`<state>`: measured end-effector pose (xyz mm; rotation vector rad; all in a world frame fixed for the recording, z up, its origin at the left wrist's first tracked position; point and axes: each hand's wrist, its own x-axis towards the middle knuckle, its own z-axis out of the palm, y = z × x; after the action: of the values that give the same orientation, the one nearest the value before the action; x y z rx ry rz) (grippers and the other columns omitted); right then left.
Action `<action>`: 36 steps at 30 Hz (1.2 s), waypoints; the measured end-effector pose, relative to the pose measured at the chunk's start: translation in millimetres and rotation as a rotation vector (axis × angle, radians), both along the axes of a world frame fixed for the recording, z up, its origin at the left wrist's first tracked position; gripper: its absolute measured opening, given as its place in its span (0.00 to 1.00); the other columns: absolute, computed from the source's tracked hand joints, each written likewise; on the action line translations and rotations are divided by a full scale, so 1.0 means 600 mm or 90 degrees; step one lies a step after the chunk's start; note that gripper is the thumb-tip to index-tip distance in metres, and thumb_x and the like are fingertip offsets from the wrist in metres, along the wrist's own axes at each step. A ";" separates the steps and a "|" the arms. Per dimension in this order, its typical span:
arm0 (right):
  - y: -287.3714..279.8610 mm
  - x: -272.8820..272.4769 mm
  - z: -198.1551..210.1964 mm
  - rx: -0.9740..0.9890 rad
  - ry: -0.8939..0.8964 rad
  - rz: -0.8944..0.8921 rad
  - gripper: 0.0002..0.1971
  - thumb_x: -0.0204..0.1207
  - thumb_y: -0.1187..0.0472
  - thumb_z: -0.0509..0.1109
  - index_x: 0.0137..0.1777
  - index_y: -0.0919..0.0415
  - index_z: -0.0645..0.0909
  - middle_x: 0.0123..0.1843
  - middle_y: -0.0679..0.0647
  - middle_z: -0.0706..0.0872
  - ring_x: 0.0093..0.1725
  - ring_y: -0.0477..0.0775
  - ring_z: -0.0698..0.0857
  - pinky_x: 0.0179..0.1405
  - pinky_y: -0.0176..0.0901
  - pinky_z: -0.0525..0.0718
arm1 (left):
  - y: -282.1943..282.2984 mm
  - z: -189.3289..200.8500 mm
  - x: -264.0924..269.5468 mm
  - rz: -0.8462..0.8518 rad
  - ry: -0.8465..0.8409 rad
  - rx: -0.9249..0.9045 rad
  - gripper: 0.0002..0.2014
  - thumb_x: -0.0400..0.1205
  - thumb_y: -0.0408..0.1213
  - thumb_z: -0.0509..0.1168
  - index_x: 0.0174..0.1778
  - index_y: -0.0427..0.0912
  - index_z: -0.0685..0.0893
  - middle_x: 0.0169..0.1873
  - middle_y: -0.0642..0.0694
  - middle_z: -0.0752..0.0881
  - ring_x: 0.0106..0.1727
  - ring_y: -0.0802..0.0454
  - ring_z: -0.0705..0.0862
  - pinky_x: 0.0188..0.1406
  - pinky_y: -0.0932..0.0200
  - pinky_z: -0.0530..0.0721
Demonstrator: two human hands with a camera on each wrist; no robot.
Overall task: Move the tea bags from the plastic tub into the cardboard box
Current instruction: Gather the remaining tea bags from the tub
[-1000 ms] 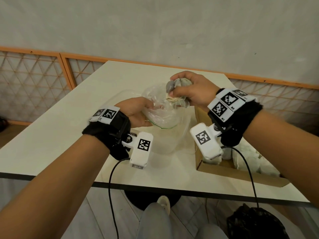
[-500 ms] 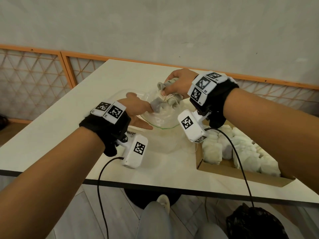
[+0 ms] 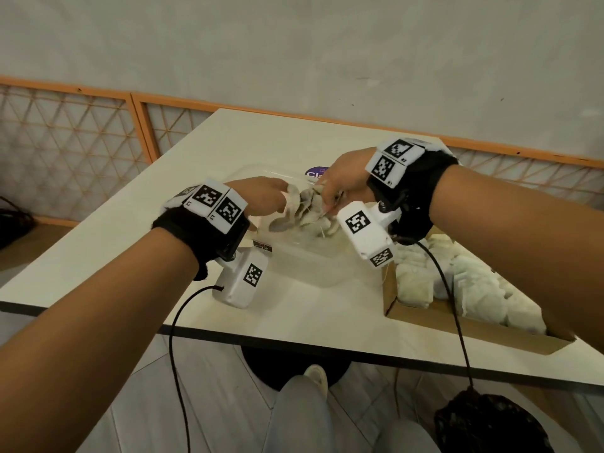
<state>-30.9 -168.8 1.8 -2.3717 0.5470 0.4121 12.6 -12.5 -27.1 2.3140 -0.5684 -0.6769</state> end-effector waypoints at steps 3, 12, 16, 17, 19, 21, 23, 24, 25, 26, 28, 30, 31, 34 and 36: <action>-0.018 0.001 -0.014 0.059 -0.038 -0.038 0.19 0.64 0.73 0.75 0.57 0.70 0.79 0.61 0.68 0.83 0.58 0.64 0.85 0.57 0.55 0.86 | -0.001 0.001 0.005 0.003 -0.040 -0.048 0.28 0.80 0.30 0.60 0.74 0.59 0.71 0.64 0.47 0.78 0.64 0.47 0.76 0.60 0.55 0.75; -0.008 -0.035 -0.007 0.161 -0.115 -0.139 0.08 0.73 0.70 0.71 0.52 0.66 0.83 0.48 0.61 0.85 0.44 0.52 0.87 0.39 0.38 0.88 | -0.008 0.009 -0.008 -0.061 -0.087 0.057 0.17 0.86 0.35 0.56 0.71 0.42 0.80 0.70 0.45 0.78 0.72 0.46 0.74 0.65 0.54 0.74; 0.009 -0.046 -0.027 -0.015 -0.022 0.003 0.23 0.64 0.55 0.81 0.53 0.70 0.85 0.51 0.61 0.89 0.45 0.52 0.87 0.54 0.47 0.88 | -0.010 0.007 -0.010 -0.092 -0.079 0.122 0.16 0.87 0.39 0.56 0.68 0.44 0.82 0.71 0.46 0.78 0.72 0.48 0.73 0.64 0.57 0.71; 0.017 -0.046 -0.035 -0.055 -0.027 0.021 0.26 0.63 0.54 0.82 0.56 0.71 0.84 0.55 0.63 0.88 0.43 0.53 0.86 0.51 0.47 0.89 | -0.011 0.008 -0.010 -0.101 -0.079 0.137 0.16 0.87 0.40 0.57 0.67 0.43 0.82 0.70 0.45 0.78 0.71 0.48 0.74 0.60 0.59 0.72; 0.028 -0.043 -0.048 -0.102 -0.048 0.035 0.30 0.64 0.57 0.82 0.63 0.72 0.80 0.58 0.66 0.86 0.40 0.55 0.85 0.44 0.46 0.88 | -0.014 0.009 -0.010 -0.124 -0.093 0.148 0.13 0.87 0.38 0.56 0.62 0.39 0.82 0.69 0.42 0.78 0.65 0.47 0.75 0.47 0.64 0.71; 0.030 -0.040 -0.049 -0.101 -0.050 0.031 0.27 0.65 0.65 0.80 0.64 0.73 0.79 0.49 0.62 0.85 0.36 0.54 0.84 0.36 0.43 0.88 | -0.017 0.004 -0.005 -0.137 -0.103 0.136 0.11 0.87 0.40 0.54 0.56 0.40 0.79 0.62 0.42 0.79 0.58 0.50 0.73 0.46 0.61 0.68; 0.024 -0.040 -0.038 -0.092 -0.061 0.016 0.21 0.66 0.70 0.76 0.59 0.76 0.80 0.38 0.59 0.82 0.33 0.52 0.81 0.33 0.39 0.84 | -0.015 0.002 -0.003 -0.128 -0.090 0.142 0.19 0.86 0.52 0.53 0.55 0.41 0.81 0.54 0.47 0.81 0.55 0.53 0.73 0.54 0.58 0.64; 0.019 -0.041 -0.029 -0.091 -0.074 0.011 0.19 0.66 0.71 0.74 0.57 0.79 0.80 0.37 0.60 0.81 0.34 0.53 0.79 0.35 0.40 0.82 | -0.013 -0.001 0.001 -0.122 -0.097 0.159 0.22 0.84 0.58 0.55 0.53 0.42 0.83 0.49 0.48 0.82 0.53 0.52 0.74 0.56 0.56 0.65; 0.011 -0.041 -0.021 -0.080 -0.095 0.001 0.18 0.66 0.72 0.72 0.55 0.80 0.80 0.36 0.60 0.81 0.35 0.54 0.78 0.38 0.42 0.80 | -0.012 -0.003 0.005 -0.122 -0.112 0.187 0.24 0.81 0.61 0.57 0.49 0.42 0.84 0.44 0.48 0.81 0.50 0.50 0.76 0.56 0.55 0.68; 0.004 -0.042 -0.012 -0.049 -0.117 -0.025 0.15 0.65 0.73 0.72 0.53 0.79 0.82 0.36 0.59 0.82 0.36 0.53 0.78 0.41 0.43 0.80 | -0.012 -0.003 0.008 -0.128 -0.134 0.207 0.23 0.80 0.61 0.59 0.46 0.42 0.84 0.41 0.48 0.81 0.48 0.50 0.77 0.52 0.57 0.70; -0.007 -0.044 0.002 0.016 -0.153 -0.078 0.09 0.65 0.73 0.75 0.45 0.73 0.86 0.35 0.58 0.84 0.35 0.53 0.81 0.45 0.45 0.82 | -0.012 -0.004 0.010 -0.126 -0.141 0.191 0.18 0.79 0.54 0.65 0.58 0.47 0.83 0.43 0.51 0.81 0.47 0.52 0.77 0.43 0.61 0.72; -0.010 -0.045 0.004 -0.011 -0.133 -0.047 0.11 0.64 0.68 0.77 0.46 0.72 0.86 0.37 0.61 0.84 0.36 0.54 0.80 0.44 0.46 0.80 | -0.014 -0.005 0.007 -0.121 -0.134 0.132 0.30 0.78 0.45 0.70 0.76 0.54 0.69 0.46 0.52 0.81 0.45 0.54 0.78 0.33 0.65 0.76; -0.007 -0.045 -0.001 -0.061 -0.094 -0.007 0.14 0.65 0.65 0.77 0.47 0.73 0.85 0.36 0.60 0.83 0.35 0.54 0.77 0.42 0.46 0.78 | -0.017 -0.010 0.008 -0.128 -0.138 0.111 0.34 0.78 0.41 0.70 0.79 0.56 0.65 0.45 0.52 0.81 0.44 0.54 0.79 0.28 0.69 0.76; 0.016 -0.048 -0.026 -0.186 0.011 0.087 0.10 0.65 0.58 0.75 0.43 0.64 0.88 0.34 0.59 0.80 0.33 0.50 0.73 0.38 0.41 0.73 | -0.023 -0.022 0.013 -0.143 -0.177 0.095 0.23 0.79 0.35 0.66 0.69 0.58 0.77 0.36 0.55 0.87 0.42 0.55 0.81 0.30 0.71 0.74; 0.029 -0.045 -0.040 -0.214 0.014 0.096 0.16 0.62 0.51 0.80 0.40 0.64 0.87 0.29 0.56 0.82 0.29 0.52 0.76 0.37 0.41 0.76 | -0.019 -0.018 0.011 -0.131 -0.164 0.095 0.13 0.80 0.36 0.62 0.57 0.56 0.82 0.26 0.51 0.87 0.36 0.57 0.82 0.35 0.64 0.77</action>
<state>-57.7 -151.5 -22.1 -2.7457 0.4799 0.4419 19.5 -24.0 -38.1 2.5248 -0.9119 -0.5323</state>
